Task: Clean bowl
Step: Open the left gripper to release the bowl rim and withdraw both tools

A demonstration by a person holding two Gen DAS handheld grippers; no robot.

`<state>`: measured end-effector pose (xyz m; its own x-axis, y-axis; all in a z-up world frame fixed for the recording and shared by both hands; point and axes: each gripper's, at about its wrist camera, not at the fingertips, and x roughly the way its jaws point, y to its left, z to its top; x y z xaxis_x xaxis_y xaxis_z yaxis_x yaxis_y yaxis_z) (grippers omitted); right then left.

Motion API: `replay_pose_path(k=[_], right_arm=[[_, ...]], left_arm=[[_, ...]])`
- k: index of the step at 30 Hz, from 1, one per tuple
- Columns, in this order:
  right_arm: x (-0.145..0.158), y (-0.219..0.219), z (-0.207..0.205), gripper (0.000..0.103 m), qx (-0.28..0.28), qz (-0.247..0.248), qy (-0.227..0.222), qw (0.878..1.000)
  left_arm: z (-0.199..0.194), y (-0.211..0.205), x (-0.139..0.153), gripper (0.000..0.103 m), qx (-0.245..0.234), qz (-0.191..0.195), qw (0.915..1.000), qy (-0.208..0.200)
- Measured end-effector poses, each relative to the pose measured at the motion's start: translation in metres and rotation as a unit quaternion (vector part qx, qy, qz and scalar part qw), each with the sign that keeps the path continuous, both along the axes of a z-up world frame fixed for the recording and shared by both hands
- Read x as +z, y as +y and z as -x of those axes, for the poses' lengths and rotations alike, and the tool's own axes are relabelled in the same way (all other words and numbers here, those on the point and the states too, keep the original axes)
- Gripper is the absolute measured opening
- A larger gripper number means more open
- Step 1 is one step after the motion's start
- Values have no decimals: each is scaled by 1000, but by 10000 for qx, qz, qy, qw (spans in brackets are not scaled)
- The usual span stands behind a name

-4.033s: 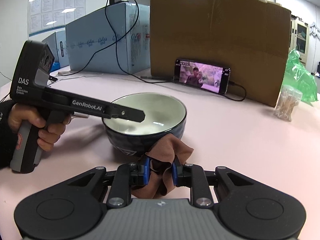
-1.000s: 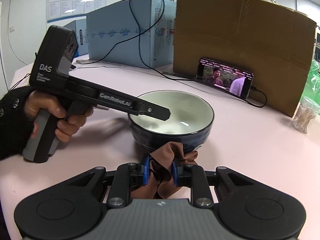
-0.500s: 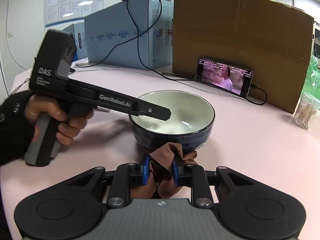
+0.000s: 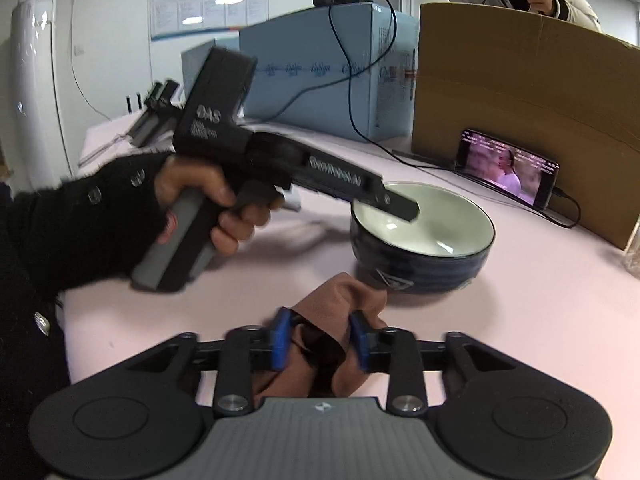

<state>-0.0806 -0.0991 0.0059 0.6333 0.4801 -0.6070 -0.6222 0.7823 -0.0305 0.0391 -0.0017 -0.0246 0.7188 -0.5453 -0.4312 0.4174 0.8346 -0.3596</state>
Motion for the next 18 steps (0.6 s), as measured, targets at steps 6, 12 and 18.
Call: replay_pose_path(k=[6, 12, 18], right_arm=[[9, -9, 22, 73, 31, 46, -391, 9992], [18, -17, 31, 83, -15, -215, -948, 9953], [23, -26, 22, 95, -460, -599, -1630, 9837]], left_arm=[[2, 3, 3, 76, 91, 106, 9998, -107], [4, 4, 8, 85, 140, 115, 9993, -322], [6, 14, 16, 99, 407, 230, 9970, -623]])
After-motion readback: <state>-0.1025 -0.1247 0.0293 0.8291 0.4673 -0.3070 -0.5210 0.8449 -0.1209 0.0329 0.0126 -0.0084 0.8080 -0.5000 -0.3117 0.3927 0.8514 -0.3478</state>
